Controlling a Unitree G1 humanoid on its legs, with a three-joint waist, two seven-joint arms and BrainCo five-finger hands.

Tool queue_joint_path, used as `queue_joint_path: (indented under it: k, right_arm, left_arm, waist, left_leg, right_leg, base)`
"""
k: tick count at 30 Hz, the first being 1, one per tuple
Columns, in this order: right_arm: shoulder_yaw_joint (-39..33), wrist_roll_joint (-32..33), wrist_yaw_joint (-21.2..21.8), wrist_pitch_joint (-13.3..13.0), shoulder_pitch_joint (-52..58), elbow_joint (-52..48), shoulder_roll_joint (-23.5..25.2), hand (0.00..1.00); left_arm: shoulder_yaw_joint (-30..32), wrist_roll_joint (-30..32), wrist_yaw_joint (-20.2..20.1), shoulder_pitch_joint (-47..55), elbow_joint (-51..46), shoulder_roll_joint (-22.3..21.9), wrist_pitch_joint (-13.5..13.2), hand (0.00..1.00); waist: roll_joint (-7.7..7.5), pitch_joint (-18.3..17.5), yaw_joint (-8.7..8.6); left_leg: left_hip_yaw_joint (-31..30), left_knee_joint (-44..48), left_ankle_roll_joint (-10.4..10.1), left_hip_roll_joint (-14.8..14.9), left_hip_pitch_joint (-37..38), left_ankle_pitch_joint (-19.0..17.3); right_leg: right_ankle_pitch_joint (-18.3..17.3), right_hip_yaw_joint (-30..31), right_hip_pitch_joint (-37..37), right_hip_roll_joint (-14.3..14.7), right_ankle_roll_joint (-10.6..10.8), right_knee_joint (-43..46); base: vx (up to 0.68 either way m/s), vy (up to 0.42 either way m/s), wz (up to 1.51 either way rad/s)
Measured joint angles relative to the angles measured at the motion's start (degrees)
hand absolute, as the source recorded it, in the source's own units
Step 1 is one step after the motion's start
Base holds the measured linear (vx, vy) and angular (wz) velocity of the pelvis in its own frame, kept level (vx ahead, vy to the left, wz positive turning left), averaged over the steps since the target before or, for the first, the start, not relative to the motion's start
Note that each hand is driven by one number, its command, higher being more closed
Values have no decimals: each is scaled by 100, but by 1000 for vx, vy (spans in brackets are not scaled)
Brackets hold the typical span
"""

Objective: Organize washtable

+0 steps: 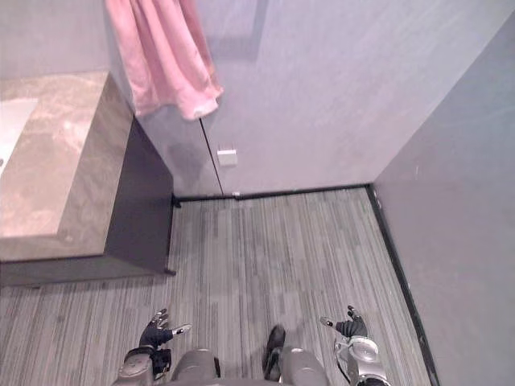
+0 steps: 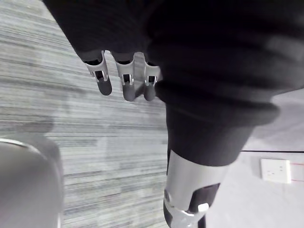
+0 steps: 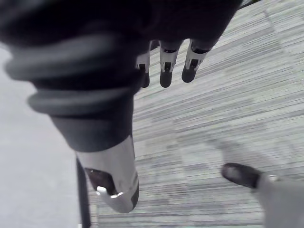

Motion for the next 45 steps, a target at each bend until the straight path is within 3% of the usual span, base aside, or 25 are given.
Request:
queue_joint_path:
  k: [2, 3, 5, 8, 9, 11, 14, 17, 19, 20, 21, 22, 24, 26, 27, 29, 31, 34, 35, 36, 38, 45]
  right_arm:
    - [-1, -1, -61, 6, 50, -8, 44, 0]
    - [24, -3, -71, 9, 65, 11, 94, 0]
    - [59, -9, -77, 10, 86, 14, 223, 0]
    - [59, -17, -74, 7, 76, 2, 240, 0]
    - [85, -32, -69, 6, 87, 3, 289, 0]
    - [236, -95, -48, 9, 125, 8, 329, 0]
    - [293, -221, -35, 21, 184, 37, 359, 0]
    - [283, -237, -36, 20, 258, 36, 334, 0]
    - [280, -236, -36, 21, 286, 36, 330, 0]
    - [277, -236, -37, 22, 372, 42, 340, 0]
    - [274, -239, -36, 23, 481, 49, 340, 0]
    - [225, -243, -37, 44, 506, 83, 269, 0]
    - [90, -238, -37, 61, 464, 47, 278, 0]
    - [59, -225, -36, 74, 491, 40, 361, 0]
    - [89, -199, -38, 75, 528, 17, 392, 0]
    - [131, -168, -49, 70, 494, -19, 409, 0]
    - [103, -114, -55, 49, 455, -121, 435, 0]
    - [55, -53, -61, 13, 437, -223, 450, 0]
    - [33, -53, -74, 14, 444, -203, 443, 0]
    - [40, -55, -75, 23, 451, -189, 516, 0]
    - [37, -60, -73, 25, 564, -179, 562, 0]
    - [-3, -94, -69, 22, 692, 40, 533, 0]
  left_arm:
    - [1, -76, 5, 19, -9, -85, -8, 0]
    - [9, -99, 12, 96, -32, -72, -22, 0]
    - [56, -96, 15, 82, -35, 32, -18, 0]
    - [48, -96, 18, 93, -22, 38, -9, 0]
    - [10, -94, 17, 122, -29, 55, -10, 0]
    - [-64, -87, 16, 114, -35, 167, -12, 0]
    - [-51, -84, 20, 131, -19, 223, 28, 0]
    - [11, -78, 20, 53, -5, 167, 21, 0]
    - [17, -76, 18, 12, 58, 130, 24, 0]
    - [13, -68, 13, 33, 87, 154, 24, 0]
    - [21, -63, 4, 40, 97, 151, 26, 0]
    - [55, -55, 5, 1, 222, -25, 46, 0]
    - [71, -16, 3, -2, 256, -227, 41, 0]
    - [76, 24, -5, -73, 255, -298, 54, 0]
    - [92, 33, -6, -97, 248, -328, 56, 0]
    - [197, 33, -5, -84, 250, -378, 69, 0]
    - [236, 32, -2, -86, 233, -429, 73, 0]
    - [237, 28, 8, -96, 227, -435, 75, 0]
    - [244, 23, 12, -88, 241, -415, 72, 0]
    - [243, 19, 21, -34, 264, -390, 75, 0]
    - [243, 21, 24, -37, 281, -306, 76, 0]
    - [275, 30, 21, 23, 528, -249, 75, 0]
  waist:
    - [9, -20, 4]
    - [-14, -33, 29]
    - [-293, -130, 20]
    - [-315, -135, 164]
    - [-301, -144, 117]
    - [-337, -184, 41]
    - [-304, -173, -16]
    - [-193, -141, -56]
    - [-217, -153, -183]
    - [-313, -206, -211]
    - [-437, -269, -213]
    - [-207, -300, -174]
    - [-13, -382, -179]
    - [38, -380, -235]
    - [37, -371, -243]
    - [0, -351, -150]
    - [-43, -354, -127]
    - [-34, -360, 1]
    - [-44, -367, 9]
    - [-127, -415, 0]
    - [-240, -485, 1]
    - [-191, -647, -15]
  left_leg:
    - [-97, -1670, -75, -278, -41, 392]
    - [-168, -1906, 328, -397, 81, 1085]
    - [-33, -1903, 416, -663, 137, 837]
    - [244, -1733, 584, -737, 533, 397]
    - [290, -1747, 639, -771, 885, 183]
    - [287, -1748, 723, -823, 1189, -34]
    - [191, -2006, 780, -856, 1892, -161]
    - [-5, -2350, 772, -735, 2435, -156]
    - [-210, -2381, 683, -684, 2545, -172]
    - [-317, -2446, 455, -739, 2663, -184]
    - [-411, -2502, 335, -809, 2730, -249]
    - [-572, -2535, 192, -641, 2845, -339]
    - [-630, -2511, -85, -389, 2827, -174]
    - [-751, -1846, -223, -183, 2673, -98]
    - [-766, -794, -363, -29, 2289, 57]
    - [-602, 451, -363, 216, 1740, -74]
    - [-338, 425, -217, 259, 1312, -182]
    - [-315, -984, -136, 167, 968, -155]
    - [-492, -1532, -148, 44, 994, 272]
    - [-465, -1723, -122, -61, 1082, 338]
    - [-313, -1954, -56, -200, 1232, 410]
    - [-152, -2600, 89, -571, 1785, 555]
  right_leg:
    - [-165, -9, 186, -101, 243, -50]
    - [-316, 87, 245, -147, 385, -8]
    - [-527, 132, 233, -480, 596, 182]
    - [-686, 449, -2, -766, 800, 1366]
    - [-598, 612, -380, -945, 983, 2611]
    - [-452, 761, -904, -1129, 1258, 4046]
    - [-730, 635, -1518, -1116, 998, 4963]
    - [-945, 222, -1920, -808, 587, 3931]
    - [-733, 221, -2135, -627, 474, 2744]
    - [-33, 352, -2101, -541, 432, 1714]
    - [709, 460, -2092, -552, 194, 1465]
    - [593, 374, -2065, -449, 102, 1683]
    - [221, 134, -1945, -328, -18, 1690]
    - [26, -110, -1624, -229, -94, 1624]
    - [-69, -218, -1259, -145, -113, 1410]
    - [-110, -209, -819, -54, -152, 1152]
    - [-107, -208, -588, -62, -149, 957]
    - [-85, -17, -557, -63, -83, 869]
    - [-96, 74, -554, -63, 34, 864]
    - [-62, 142, -515, -128, 141, 779]
    - [19, 208, -422, -256, 268, 564]
    - [174, 401, -63, -464, 500, 112]
  base:
    - [335, 246, -2]
    - [327, 262, -11]
    - [389, 210, -6]
    - [421, 195, -38]
    - [296, 143, -17]
    - [346, 111, 11]
    - [440, 27, 15]
    - [486, -67, 37]
    - [494, -165, 66]
    - [429, -173, 72]
    - [369, -147, 58]
    - [350, -134, 32]
    - [416, -188, 38]
    - [381, -233, 58]
    - [396, -234, 54]
    - [289, -137, 9]
    - [176, -39, -8]
    - [124, 77, -31]
    - [89, 114, -26]
    - [159, 153, -13]
    - [152, 132, -9]
    - [70, 68, -10]
